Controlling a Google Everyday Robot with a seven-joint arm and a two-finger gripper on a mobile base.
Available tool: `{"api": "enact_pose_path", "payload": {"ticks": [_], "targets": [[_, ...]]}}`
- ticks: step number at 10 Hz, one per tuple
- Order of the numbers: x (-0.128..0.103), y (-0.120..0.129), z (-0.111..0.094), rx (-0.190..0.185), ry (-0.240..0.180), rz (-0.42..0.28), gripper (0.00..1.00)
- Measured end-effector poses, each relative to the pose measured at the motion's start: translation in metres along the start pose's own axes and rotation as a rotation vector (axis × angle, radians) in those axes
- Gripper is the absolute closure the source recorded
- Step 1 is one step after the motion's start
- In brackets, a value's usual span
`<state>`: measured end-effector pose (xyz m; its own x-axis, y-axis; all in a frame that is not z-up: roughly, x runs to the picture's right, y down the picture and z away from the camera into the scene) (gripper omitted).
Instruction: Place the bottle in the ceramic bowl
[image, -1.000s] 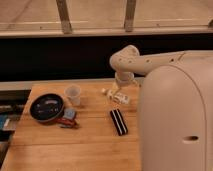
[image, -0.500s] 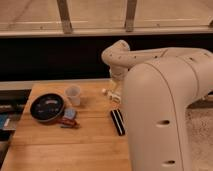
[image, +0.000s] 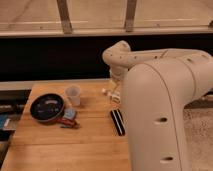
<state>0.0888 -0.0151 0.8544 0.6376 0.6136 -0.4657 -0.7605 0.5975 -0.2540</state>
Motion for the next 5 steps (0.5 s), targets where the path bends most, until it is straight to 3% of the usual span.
{"api": "enact_pose_path", "payload": {"ticks": [3,5], "targets": [[-0.014,0.013,0.022,-0.068,-0.021,-0.005,0.20],[-0.012,0.011,0.030,-0.094,-0.020,-0.010,0.20]]}}
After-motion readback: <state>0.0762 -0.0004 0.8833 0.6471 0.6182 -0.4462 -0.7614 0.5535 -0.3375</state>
